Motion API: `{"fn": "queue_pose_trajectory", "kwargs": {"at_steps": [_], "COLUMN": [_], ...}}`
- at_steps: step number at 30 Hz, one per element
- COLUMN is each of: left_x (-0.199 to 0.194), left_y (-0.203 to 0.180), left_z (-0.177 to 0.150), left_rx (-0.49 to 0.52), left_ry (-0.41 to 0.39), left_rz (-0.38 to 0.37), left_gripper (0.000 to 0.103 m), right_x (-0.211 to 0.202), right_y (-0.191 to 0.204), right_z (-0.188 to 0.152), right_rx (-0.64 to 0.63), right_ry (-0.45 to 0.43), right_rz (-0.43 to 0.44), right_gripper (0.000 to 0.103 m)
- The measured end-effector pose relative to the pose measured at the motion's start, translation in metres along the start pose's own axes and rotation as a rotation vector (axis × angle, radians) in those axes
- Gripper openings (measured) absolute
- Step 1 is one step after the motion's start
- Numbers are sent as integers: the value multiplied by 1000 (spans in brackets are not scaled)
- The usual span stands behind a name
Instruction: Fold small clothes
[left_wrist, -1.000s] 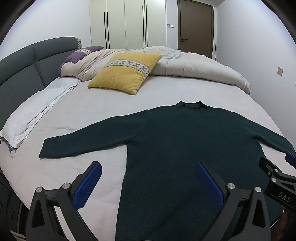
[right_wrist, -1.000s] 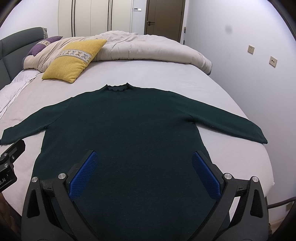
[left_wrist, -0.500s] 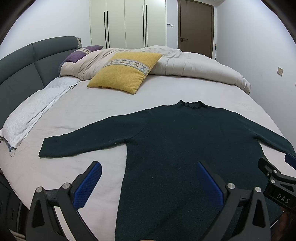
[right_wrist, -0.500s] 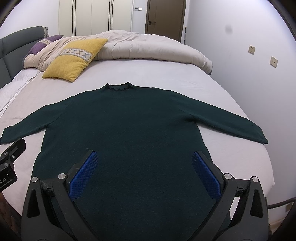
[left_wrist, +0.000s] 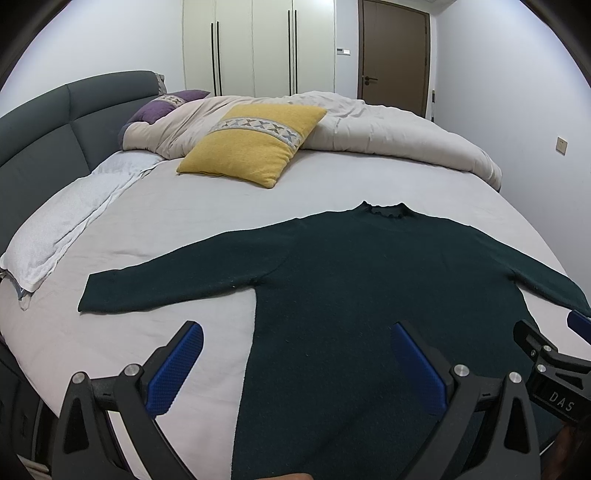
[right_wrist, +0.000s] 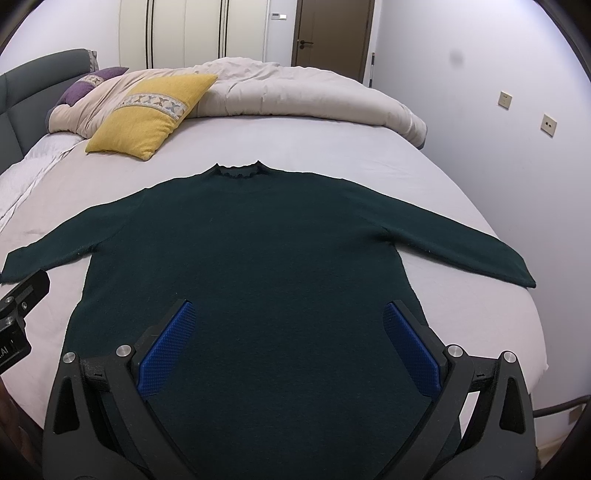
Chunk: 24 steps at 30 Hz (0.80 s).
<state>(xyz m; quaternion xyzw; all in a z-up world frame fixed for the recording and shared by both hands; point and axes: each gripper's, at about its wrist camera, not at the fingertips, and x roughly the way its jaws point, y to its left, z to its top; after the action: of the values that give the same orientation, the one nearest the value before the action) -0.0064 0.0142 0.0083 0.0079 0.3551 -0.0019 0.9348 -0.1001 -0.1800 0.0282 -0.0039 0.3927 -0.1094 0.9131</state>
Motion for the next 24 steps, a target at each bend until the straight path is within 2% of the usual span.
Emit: {"fn": "queue_pose_trajectory", "kwargs": {"at_steps": [8,11,13,16,19,22,24], "left_x": [2,3,7,19,31,33,45], "left_y": [6,17,34,67,109,155,187], "left_z": [1,-2,-6,-15,-23,-30,-32], "left_rx": [-20,-54,-122,-233,-343,-457,-533], "left_ry": [10,28,58,120,115,58,101], "left_rz": [-9,-52,-124,-249,-364,-334,-284], "left_gripper": [103,103,103,103,103,103,103], "right_x": [1,3,4,6,7,9,10], "right_y": [1,2,1,-3,-10,-14,-15], "right_z": [-1,0,0,1,4,8,11], "right_rx": [-3,-4,0,35,97,155,182], "right_ry": [4,9,8,-3,-35,-79,-97], "right_rz": [-3,1,8,62,141,194,222], "right_gripper": [103,103,103,103,103,103,103]}}
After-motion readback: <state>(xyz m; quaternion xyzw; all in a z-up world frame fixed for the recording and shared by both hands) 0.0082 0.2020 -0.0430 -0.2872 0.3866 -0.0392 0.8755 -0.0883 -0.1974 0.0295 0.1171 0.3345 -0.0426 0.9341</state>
